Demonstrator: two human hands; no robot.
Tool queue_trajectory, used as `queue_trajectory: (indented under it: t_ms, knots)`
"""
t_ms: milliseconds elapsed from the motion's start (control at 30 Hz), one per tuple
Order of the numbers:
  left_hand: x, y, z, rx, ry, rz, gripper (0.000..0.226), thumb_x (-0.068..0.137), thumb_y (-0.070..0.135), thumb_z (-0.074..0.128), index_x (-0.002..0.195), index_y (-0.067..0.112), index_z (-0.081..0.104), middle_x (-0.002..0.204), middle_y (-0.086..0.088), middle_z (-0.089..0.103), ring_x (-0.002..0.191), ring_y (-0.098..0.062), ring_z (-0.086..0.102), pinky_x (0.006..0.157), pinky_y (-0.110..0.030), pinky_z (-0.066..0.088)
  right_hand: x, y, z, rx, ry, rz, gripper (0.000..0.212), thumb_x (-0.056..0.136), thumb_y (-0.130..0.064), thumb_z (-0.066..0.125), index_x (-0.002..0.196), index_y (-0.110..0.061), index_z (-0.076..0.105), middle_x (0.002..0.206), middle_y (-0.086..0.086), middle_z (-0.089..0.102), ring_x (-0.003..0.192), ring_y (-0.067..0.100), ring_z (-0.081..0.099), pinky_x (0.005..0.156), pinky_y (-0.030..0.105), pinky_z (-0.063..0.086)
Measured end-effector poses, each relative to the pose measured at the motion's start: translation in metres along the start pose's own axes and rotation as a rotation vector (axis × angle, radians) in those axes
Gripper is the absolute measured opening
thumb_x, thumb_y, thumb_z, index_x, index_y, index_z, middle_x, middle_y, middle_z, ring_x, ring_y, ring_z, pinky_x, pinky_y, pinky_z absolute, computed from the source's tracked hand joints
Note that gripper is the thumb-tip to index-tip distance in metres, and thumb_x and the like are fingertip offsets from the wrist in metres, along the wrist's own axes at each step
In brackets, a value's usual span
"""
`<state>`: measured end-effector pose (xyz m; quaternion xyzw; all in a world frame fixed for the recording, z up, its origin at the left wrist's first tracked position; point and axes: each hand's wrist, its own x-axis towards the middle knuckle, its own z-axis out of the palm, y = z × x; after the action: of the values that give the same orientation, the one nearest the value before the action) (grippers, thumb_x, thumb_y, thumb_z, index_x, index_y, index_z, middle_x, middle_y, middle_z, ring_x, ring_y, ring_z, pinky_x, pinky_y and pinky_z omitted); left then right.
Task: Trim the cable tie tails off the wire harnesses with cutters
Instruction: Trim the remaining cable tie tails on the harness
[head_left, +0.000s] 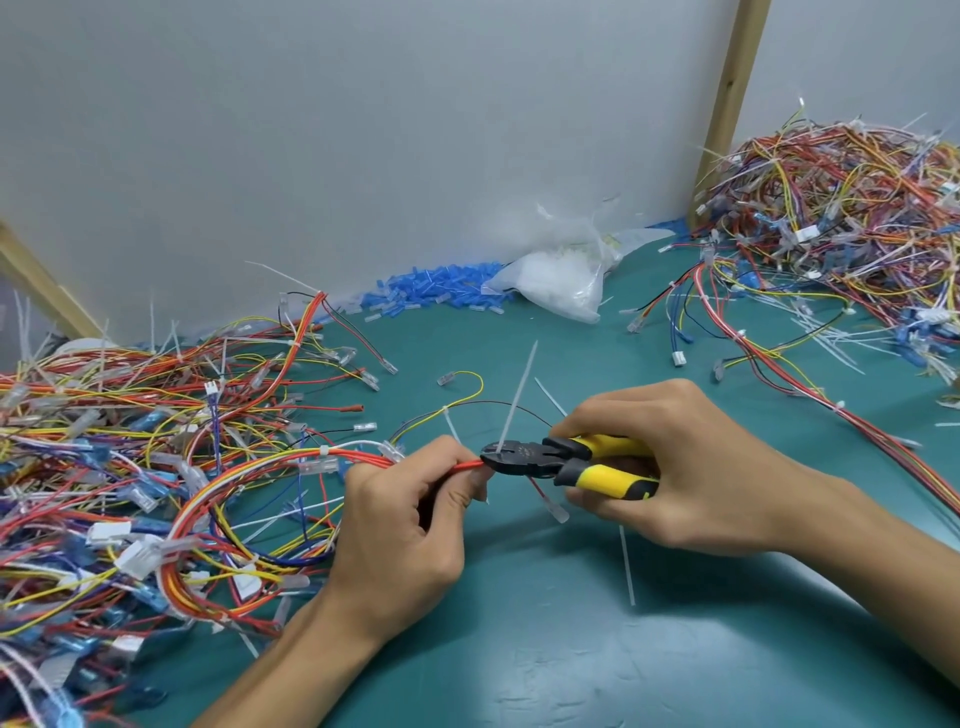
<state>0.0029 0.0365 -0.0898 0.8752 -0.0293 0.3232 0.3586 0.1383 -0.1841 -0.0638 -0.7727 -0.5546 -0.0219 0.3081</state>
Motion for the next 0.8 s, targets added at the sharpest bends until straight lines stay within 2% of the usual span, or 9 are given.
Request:
queue_trajectory:
  t_ms: [200, 367, 567, 700, 800]
  knots:
    - [0.0, 0.001, 0.0, -0.007, 0.008, 0.005, 0.024, 0.094, 0.025, 0.057, 0.071, 0.022, 0.062, 0.053, 0.012, 0.042, 0.043, -0.016, 0.039, 0.043, -0.034, 0.031, 0.001, 0.002, 0.003, 0.012, -0.003, -0.004, 0.008, 0.089, -0.028, 0.074, 0.096, -0.024, 0.071, 0.073, -0.001, 0.058, 0.065, 0.02, 0.048, 0.056, 0.038, 0.043]
    - [0.0, 0.0, 0.0, -0.017, 0.016, -0.002, 0.025, 0.095, 0.025, 0.056, 0.071, 0.02, 0.062, 0.052, 0.008, 0.044, 0.043, -0.019, 0.042, 0.044, -0.039, 0.034, 0.001, 0.003, 0.003, 0.022, -0.006, -0.016, 0.014, 0.087, -0.022, 0.077, 0.101, -0.025, 0.072, 0.08, -0.008, 0.061, 0.069, 0.016, 0.053, 0.056, 0.026, 0.043]
    - [0.001, 0.0, 0.001, -0.02, 0.025, 0.007, 0.025, 0.095, 0.025, 0.057, 0.072, 0.019, 0.063, 0.054, 0.008, 0.046, 0.043, -0.021, 0.044, 0.045, -0.042, 0.034, 0.002, 0.004, -0.001, -0.011, -0.012, -0.023, 0.005, 0.09, -0.019, 0.075, 0.093, -0.019, 0.072, 0.073, -0.003, 0.056, 0.064, 0.019, 0.048, 0.053, 0.022, 0.035]
    - [0.0, 0.0, 0.001, 0.013, 0.024, 0.01, 0.024, 0.094, 0.022, 0.058, 0.071, 0.019, 0.063, 0.052, 0.007, 0.046, 0.044, -0.021, 0.044, 0.046, -0.041, 0.035, 0.002, 0.002, -0.005, -0.03, -0.018, -0.042, 0.006, 0.092, -0.026, 0.072, 0.097, -0.022, 0.074, 0.073, -0.01, 0.05, 0.064, 0.018, 0.047, 0.054, 0.028, 0.038]
    - [0.001, -0.001, 0.002, 0.03, 0.015, 0.014, 0.024, 0.094, 0.02, 0.059, 0.07, 0.018, 0.062, 0.052, 0.002, 0.046, 0.044, -0.022, 0.043, 0.047, -0.042, 0.035, 0.003, 0.002, -0.01, -0.098, -0.02, -0.04, 0.017, 0.087, -0.019, 0.077, 0.103, -0.025, 0.077, 0.076, -0.012, 0.05, 0.064, 0.018, 0.048, 0.055, 0.036, 0.041]
